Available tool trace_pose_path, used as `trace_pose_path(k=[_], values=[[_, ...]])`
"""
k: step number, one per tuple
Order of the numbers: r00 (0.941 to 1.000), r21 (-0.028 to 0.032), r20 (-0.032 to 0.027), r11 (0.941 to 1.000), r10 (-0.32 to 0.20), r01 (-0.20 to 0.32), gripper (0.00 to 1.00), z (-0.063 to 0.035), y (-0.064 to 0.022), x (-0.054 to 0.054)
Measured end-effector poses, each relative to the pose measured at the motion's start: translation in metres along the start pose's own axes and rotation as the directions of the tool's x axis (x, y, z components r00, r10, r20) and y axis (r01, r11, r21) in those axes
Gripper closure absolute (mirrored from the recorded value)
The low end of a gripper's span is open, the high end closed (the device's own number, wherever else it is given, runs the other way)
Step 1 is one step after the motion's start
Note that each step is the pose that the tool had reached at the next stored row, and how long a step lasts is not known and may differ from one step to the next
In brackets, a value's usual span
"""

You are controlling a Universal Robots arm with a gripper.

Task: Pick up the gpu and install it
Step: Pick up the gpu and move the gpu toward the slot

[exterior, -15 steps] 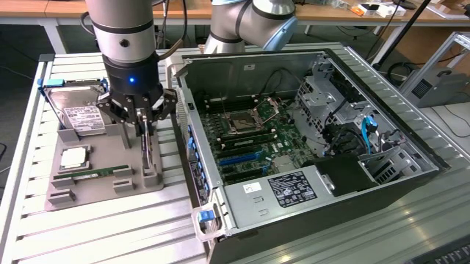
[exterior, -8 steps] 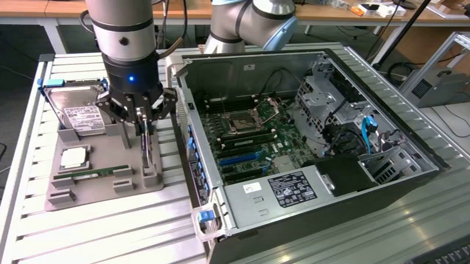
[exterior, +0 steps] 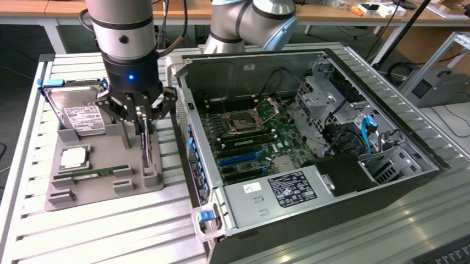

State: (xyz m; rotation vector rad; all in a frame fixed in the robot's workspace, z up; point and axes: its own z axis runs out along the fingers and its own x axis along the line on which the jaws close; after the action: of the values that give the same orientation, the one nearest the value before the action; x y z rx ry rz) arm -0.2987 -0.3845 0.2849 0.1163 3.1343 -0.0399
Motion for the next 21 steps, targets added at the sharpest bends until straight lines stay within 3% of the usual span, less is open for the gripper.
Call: trace_pose_path(k=[21], values=[[1.0000, -0.0003, 0.0000, 1.0000, 0.000, 0.000, 0.73, -0.0069, -0.0002, 0.0000]])
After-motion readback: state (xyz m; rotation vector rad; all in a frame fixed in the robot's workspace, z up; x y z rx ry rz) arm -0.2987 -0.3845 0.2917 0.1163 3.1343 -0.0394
